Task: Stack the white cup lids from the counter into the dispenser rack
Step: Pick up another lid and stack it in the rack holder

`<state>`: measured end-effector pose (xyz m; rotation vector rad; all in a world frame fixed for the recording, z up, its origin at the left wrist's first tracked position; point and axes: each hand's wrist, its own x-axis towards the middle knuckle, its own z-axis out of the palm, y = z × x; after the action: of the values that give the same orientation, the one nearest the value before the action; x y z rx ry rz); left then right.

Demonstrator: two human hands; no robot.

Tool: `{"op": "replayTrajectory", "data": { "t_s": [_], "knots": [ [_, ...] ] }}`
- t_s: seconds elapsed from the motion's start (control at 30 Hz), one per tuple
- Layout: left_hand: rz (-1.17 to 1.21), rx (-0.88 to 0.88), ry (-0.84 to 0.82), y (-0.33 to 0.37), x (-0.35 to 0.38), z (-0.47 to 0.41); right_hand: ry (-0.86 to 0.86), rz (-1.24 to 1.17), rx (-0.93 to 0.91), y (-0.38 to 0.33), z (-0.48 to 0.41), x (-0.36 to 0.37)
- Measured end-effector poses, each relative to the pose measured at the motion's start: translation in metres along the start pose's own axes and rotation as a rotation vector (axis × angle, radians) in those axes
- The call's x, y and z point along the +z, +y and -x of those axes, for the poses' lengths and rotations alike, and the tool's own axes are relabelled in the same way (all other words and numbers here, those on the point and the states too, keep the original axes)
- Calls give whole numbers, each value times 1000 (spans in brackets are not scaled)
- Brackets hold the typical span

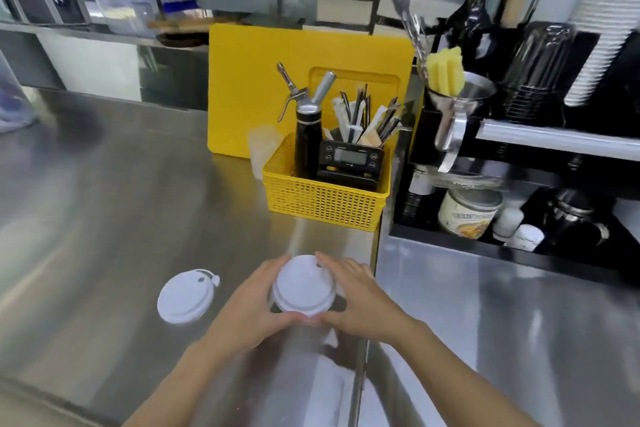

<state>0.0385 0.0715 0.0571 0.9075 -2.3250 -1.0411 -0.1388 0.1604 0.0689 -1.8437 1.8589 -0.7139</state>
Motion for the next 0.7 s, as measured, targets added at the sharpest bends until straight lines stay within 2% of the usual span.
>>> {"op": "replayTrajectory", "data": {
  "t_s": [0.2, 0.4, 0.47, 0.7],
  "knots": [
    [64, 216, 4, 96, 27, -63, 283, 62, -70, 24, 30, -103],
    [23, 443, -21, 192, 66, -126, 535, 215, -66, 63, 75, -206],
    [1, 500, 0, 222, 84, -144, 582, 211, -26, 76, 94, -237],
    [-44, 688, -115, 321, 154, -208, 653, 176, 124, 136, 146, -331]
  ]
}}
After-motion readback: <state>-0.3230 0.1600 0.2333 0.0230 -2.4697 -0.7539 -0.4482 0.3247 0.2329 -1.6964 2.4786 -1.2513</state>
